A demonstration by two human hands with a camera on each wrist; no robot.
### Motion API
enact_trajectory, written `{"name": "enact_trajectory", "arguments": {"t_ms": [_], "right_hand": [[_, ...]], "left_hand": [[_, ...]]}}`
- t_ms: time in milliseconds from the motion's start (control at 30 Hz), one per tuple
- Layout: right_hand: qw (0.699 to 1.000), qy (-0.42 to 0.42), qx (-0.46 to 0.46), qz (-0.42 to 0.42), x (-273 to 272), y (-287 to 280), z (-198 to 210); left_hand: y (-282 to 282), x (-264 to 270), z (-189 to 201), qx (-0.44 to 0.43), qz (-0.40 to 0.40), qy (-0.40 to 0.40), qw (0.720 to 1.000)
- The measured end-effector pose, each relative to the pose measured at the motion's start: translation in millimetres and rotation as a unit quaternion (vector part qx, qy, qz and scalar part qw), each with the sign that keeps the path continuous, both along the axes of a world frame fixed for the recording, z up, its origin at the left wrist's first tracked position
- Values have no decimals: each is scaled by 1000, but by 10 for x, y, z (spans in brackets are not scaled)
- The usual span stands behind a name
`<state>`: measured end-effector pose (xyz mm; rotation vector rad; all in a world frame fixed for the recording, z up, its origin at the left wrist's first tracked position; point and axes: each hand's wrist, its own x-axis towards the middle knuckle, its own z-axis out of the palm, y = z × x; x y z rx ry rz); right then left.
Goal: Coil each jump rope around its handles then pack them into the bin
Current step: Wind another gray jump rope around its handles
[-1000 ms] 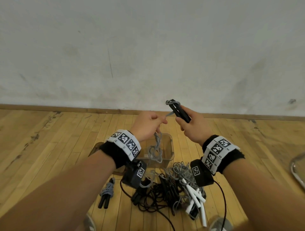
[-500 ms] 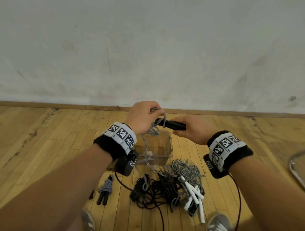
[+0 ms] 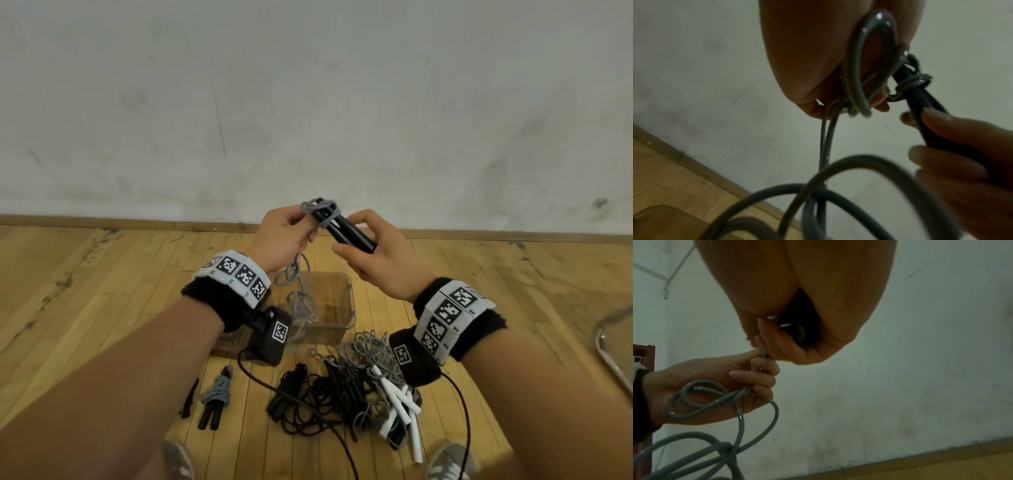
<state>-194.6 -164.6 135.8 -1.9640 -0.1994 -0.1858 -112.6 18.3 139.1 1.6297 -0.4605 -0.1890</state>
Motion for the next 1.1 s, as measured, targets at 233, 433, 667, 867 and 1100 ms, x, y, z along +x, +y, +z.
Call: {"name": "enact_trajectory", "arguments": {"t_ms": [233, 433, 667, 867, 1100], "right_hand": [[996, -20, 38, -81, 85, 65, -78], [989, -16, -31, -142, 103, 7, -149], [981, -19, -101, -166, 81, -7, -125], [973, -1, -155, -173, 46, 25, -111], [957, 7, -216, -191, 93, 34, -136]], "left_hand": [[-105, -131, -60, -3, -17, 5, 1000], [-154, -210, -105, 60, -35, 21, 997], [-77, -157, -119, 107, -51, 16, 993], [-176, -198, -219, 115, -51, 64, 990], [-284, -177, -137, 61, 16, 85, 994]]}}
